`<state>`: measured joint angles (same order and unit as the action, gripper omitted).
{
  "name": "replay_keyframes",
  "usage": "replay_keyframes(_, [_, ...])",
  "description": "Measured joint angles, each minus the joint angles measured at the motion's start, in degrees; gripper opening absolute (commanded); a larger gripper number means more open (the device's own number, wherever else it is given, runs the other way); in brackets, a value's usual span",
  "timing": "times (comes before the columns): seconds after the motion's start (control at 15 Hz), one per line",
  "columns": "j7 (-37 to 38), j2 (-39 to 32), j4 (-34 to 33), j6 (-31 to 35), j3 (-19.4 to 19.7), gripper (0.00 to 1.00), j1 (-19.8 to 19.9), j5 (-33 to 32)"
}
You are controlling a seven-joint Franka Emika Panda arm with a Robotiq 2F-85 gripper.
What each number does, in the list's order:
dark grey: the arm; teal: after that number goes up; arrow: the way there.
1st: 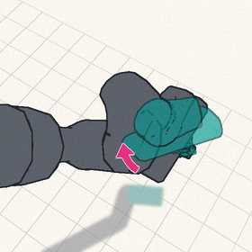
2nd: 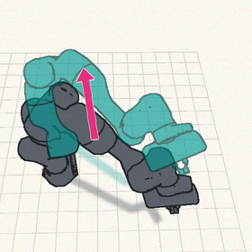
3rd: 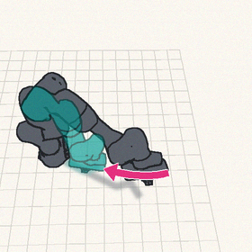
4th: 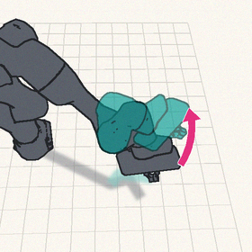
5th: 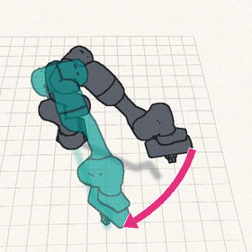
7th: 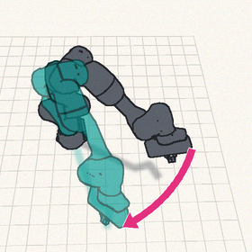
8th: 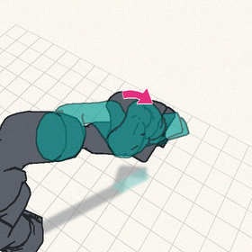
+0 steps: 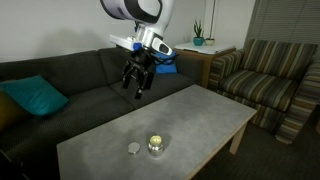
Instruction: Use the silver lid to cover the silver tin
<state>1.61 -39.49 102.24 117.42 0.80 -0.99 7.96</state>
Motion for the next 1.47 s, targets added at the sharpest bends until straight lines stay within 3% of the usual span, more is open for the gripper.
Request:
replay_keyframes(0.33, [8.29, -7.64, -0.74, 7.14, 0.00, 1.00, -4.18, -2.94])
replay_keyframes(0.93, [7.75, -26.67, -15.30, 6.95, -0.03, 1.00, -4.24, -3.93])
replay_keyframes(1.47, [8.00, -28.66, -18.14, 7.54, 0.16, 1.00, -5.06, -5.96])
